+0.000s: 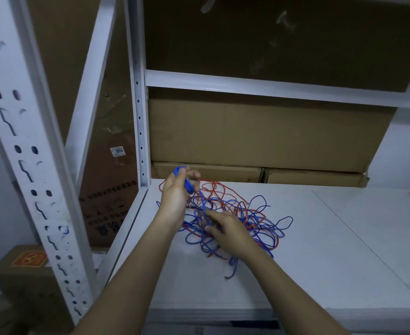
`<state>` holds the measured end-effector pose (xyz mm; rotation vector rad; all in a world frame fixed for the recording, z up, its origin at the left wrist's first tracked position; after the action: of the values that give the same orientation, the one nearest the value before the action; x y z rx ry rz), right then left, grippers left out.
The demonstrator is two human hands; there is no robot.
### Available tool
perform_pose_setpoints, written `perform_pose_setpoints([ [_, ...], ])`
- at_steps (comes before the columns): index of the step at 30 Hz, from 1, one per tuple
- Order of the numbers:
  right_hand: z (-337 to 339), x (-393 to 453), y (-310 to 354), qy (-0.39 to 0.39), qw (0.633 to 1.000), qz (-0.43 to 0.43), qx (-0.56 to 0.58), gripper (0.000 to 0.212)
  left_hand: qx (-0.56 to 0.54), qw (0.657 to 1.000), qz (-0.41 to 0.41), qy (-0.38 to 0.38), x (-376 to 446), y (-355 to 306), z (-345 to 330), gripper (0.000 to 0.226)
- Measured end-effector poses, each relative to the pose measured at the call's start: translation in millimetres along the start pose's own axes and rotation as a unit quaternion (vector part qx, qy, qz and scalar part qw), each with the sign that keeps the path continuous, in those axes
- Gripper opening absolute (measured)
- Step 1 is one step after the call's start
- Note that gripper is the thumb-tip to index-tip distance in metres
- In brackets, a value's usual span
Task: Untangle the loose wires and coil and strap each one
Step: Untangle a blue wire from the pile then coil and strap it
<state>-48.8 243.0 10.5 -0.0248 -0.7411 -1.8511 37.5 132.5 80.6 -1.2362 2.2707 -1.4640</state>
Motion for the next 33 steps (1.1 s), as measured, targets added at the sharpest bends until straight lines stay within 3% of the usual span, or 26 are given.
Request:
perform_pose_setpoints([
  [5,-9,-13,-1,0.002,0.991,0.054,-0.119,0.043,0.106,0.994,0.026,-0.011,0,26,4,0.035],
  [9,-11,-20,-6,0.001,0.997,0.064,-0.053,0.046,0.295,0.955,0.006,-0.018,1,43,14,0.031],
  [11,-11,-21,-11,0.004,0.999,0.037,0.014,0.044,0.465,0.885,-0.016,-0.009,1,50,21,0.026],
  [14,-10,-24,-16,0.022,0.996,-0.006,0.089,0.041,0.712,0.700,-0.024,0.055,1,59,33,0.025],
  [15,-9,-25,-17,0.028,0.995,-0.006,0.092,0.040,0.750,0.657,-0.019,0.076,-1,60,37,0.025],
  [17,-8,-28,-20,0.025,0.997,0.003,0.073,0.033,0.783,0.612,-0.019,0.112,-2,59,44,0.027],
  [19,-6,-29,-25,0.006,1.000,0.023,0.012,0.021,0.780,0.609,-0.026,0.140,-4,57,47,0.028],
  [22,-3,-30,-24,-0.031,0.979,0.106,-0.174,0.013,0.728,0.659,0.006,0.187,-9,55,48,0.023],
  [24,2,-30,-23,-0.089,0.952,0.154,-0.250,0.017,0.701,0.679,0.048,0.215,-11,53,49,0.036],
  [28,5,-33,-28,-0.122,0.944,0.150,-0.268,0.017,0.687,0.681,0.058,0.246,-14,49,47,0.038],
  [33,13,-30,-32,-0.072,0.970,0.091,-0.214,0.025,0.592,0.776,0.047,0.214,-15,40,39,0.031],
])
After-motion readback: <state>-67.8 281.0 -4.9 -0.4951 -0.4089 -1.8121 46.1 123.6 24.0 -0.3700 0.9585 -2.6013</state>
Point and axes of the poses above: each hand's wrist, its own x-axis towards the middle knuckle, its own z-axis out of the back of the hand, y = z × x, the point moved 2 cm from there along x, towards the middle knuckle, and after that the axes turned 2 degrees about -x, right-handed, at the moved point
